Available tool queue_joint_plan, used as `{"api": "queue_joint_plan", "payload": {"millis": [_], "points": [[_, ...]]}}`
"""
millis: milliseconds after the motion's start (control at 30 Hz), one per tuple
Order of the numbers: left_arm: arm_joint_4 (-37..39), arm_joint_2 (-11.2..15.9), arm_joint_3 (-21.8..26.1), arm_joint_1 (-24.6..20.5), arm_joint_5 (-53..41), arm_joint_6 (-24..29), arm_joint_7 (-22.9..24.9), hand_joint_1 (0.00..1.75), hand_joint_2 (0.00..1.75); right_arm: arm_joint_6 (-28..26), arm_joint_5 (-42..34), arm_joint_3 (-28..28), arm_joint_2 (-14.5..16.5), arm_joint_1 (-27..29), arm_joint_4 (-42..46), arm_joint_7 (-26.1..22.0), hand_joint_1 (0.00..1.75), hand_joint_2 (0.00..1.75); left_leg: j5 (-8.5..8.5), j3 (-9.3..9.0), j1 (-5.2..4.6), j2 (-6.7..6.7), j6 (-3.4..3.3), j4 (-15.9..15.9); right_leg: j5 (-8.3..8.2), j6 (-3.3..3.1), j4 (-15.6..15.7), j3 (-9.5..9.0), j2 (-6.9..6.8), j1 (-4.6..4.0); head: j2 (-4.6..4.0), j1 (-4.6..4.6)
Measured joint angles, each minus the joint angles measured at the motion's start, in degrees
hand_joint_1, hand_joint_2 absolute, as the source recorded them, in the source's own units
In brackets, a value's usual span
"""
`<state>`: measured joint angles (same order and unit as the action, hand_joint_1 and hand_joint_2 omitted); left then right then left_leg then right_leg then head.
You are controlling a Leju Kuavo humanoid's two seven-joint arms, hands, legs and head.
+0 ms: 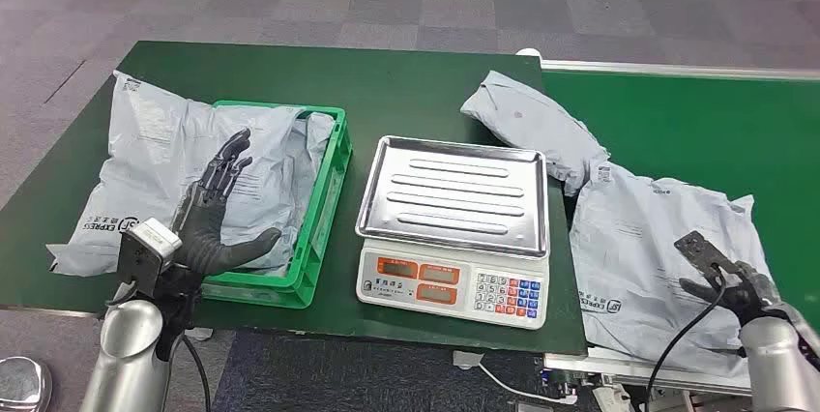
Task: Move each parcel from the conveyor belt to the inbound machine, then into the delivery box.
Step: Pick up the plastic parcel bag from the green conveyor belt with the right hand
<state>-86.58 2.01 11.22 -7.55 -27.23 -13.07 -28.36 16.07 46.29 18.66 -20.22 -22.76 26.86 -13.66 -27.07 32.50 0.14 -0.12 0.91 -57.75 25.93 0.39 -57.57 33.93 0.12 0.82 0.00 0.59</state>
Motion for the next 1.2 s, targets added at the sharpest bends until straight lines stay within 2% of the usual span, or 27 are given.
{"api": "queue_joint_plan", "payload": {"millis": [367, 1033, 1067, 1167, 1200], "points": [[1.67, 0.0, -0.73, -1.16, 0.0, 0.0, -0.11, 0.0, 1.75, 1.81, 0.11, -1.07, -0.55, -0.82, -3.69, 0.09, 0.0, 1.75, 0.0, 0.0, 0.01, 0.01, 0.0, 0.0, 0.0, 0.0, 0.0, -0.02, 0.0, -0.01, 0.0, 0.0], [2.37, 0.0, -0.78, -1.5, 0.0, 0.0, -0.12, 0.0, 1.75, 2.51, 0.01, -1.2, -0.65, -1.14, -4.77, 0.38, 0.0, 1.75, 0.0, -0.02, 0.01, 0.0, 0.0, -0.01, 0.0, 0.0, 0.0, -0.03, 0.0, -0.01, 0.0, 0.0], [2.43, 0.0, -0.78, -1.52, 0.0, 0.0, -0.12, 0.0, 1.75, 2.67, -0.04, -1.23, -0.59, -1.03, -4.83, 0.42, 0.21, 1.75, 0.0, -0.02, 0.01, 0.0, 0.0, -0.01, 0.0, 0.0, 0.0, -0.03, 0.0, -0.01, 0.0, 0.0], [2.55, 0.0, -0.78, -1.52, 0.0, 0.0, -0.13, 0.0, 1.75, 2.91, -0.1, -1.38, -0.15, -0.36, -4.94, 0.12, 1.52, 1.75, 0.0, -0.02, 0.01, 0.0, 0.0, -0.01, 0.0, 0.0, 0.0, -0.05, -0.01, -0.02, 0.0, 0.0], [2.56, 0.0, -0.78, -1.48, 0.01, 0.0, -0.13, 0.0, 1.75, 2.94, -0.1, -1.43, 0.06, -0.15, -4.94, 0.0, 1.75, 1.75, 0.0, -0.02, 0.02, 0.0, 0.0, -0.01, 0.01, 0.0, 0.0, -0.05, -0.01, -0.02, 0.0, 0.0]]}}
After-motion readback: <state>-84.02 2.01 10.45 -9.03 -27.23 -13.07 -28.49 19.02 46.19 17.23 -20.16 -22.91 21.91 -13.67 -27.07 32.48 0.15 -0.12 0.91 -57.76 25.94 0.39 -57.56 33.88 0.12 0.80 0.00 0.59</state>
